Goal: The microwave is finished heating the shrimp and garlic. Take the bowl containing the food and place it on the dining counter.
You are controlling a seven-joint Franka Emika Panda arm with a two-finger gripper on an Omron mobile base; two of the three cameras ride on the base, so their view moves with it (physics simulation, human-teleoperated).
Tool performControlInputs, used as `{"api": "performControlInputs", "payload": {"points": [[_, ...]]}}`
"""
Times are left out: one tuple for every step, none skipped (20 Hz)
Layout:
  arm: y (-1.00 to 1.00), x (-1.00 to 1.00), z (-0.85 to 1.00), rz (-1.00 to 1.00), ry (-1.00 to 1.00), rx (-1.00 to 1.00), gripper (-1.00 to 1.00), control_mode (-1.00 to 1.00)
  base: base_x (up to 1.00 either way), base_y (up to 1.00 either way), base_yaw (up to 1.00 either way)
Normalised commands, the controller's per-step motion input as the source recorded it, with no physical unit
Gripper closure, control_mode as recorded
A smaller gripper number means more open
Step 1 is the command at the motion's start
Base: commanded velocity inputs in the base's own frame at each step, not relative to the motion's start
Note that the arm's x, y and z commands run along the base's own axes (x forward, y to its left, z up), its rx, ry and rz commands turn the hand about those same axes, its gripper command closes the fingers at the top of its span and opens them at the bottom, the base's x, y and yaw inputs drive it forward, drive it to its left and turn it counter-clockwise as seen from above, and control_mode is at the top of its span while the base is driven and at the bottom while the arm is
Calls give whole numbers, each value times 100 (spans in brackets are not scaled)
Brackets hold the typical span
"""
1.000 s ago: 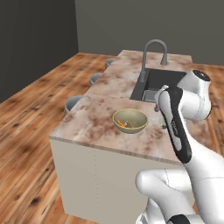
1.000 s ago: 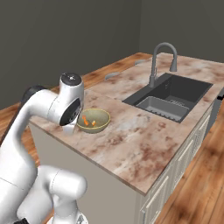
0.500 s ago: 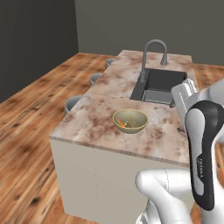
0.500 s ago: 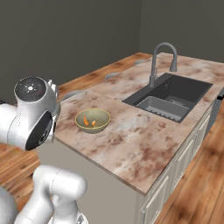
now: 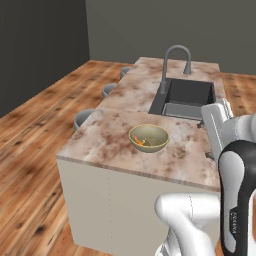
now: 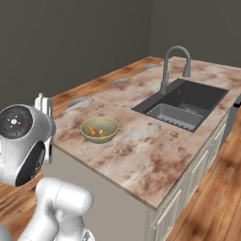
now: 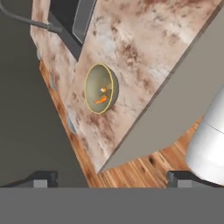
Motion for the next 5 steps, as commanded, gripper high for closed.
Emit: {"api": "performControlInputs", "payload": {"points": [[0,0,-5,0,0,-12,-100,-100,0,0,0],[0,0,-7,0,0,-13,-100,-100,0,0,0],[0,0,-11,0,-1,-15,-100,-100,0,0,0],[0,0,-16,0,-1,-17,-100,-100,0,0,0],[0,0,-13,0,0,-16,-100,-100,0,0,0]]}}
